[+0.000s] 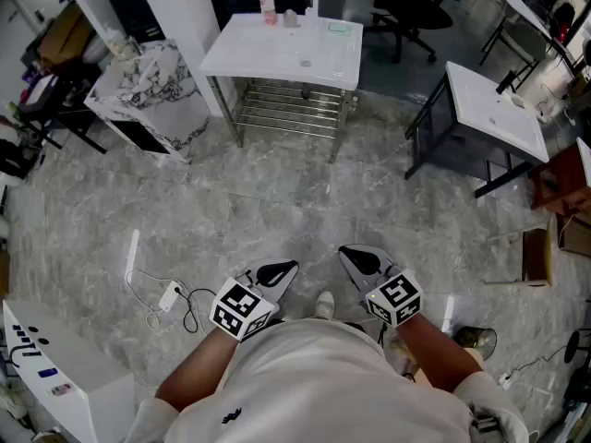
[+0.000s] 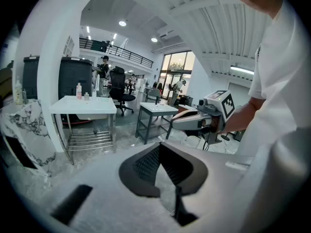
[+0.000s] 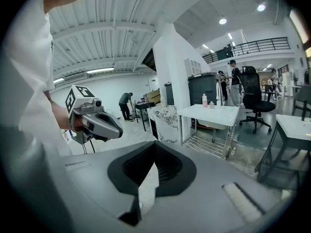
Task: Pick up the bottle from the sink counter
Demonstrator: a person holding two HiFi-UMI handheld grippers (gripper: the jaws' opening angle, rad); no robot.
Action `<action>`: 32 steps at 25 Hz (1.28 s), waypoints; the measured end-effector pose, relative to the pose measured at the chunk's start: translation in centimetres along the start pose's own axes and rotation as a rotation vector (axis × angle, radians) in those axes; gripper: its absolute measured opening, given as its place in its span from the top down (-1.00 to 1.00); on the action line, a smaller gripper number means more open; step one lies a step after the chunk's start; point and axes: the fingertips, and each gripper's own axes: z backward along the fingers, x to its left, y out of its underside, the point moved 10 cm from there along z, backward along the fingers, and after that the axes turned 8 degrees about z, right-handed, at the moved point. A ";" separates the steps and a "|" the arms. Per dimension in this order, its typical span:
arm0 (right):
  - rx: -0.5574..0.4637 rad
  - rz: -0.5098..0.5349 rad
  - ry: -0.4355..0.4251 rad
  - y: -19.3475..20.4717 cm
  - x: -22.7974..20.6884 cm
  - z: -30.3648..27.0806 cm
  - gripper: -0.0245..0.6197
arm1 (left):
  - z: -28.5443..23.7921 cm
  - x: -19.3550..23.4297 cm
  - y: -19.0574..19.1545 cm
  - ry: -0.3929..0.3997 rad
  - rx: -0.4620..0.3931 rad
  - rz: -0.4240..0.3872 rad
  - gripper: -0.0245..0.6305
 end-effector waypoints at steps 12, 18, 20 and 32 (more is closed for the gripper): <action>-0.016 0.008 -0.053 2.4 -4.5 3.5 0.89 | -3.3 -2.9 -1.6 -0.121 -0.086 0.028 0.72; -0.027 0.008 -0.079 2.5 -5.3 2.1 0.89 | -2.8 1.3 -4.6 -0.263 -0.177 0.054 -0.43; -0.035 0.008 -0.092 2.2 -5.6 1.2 0.89 | -2.8 3.1 -5.5 -0.276 -0.197 0.065 -0.48; -0.011 0.044 0.022 -4.1 -12.6 -8.8 0.77 | -6.3 18.2 -13.6 -0.212 -0.194 0.045 -0.48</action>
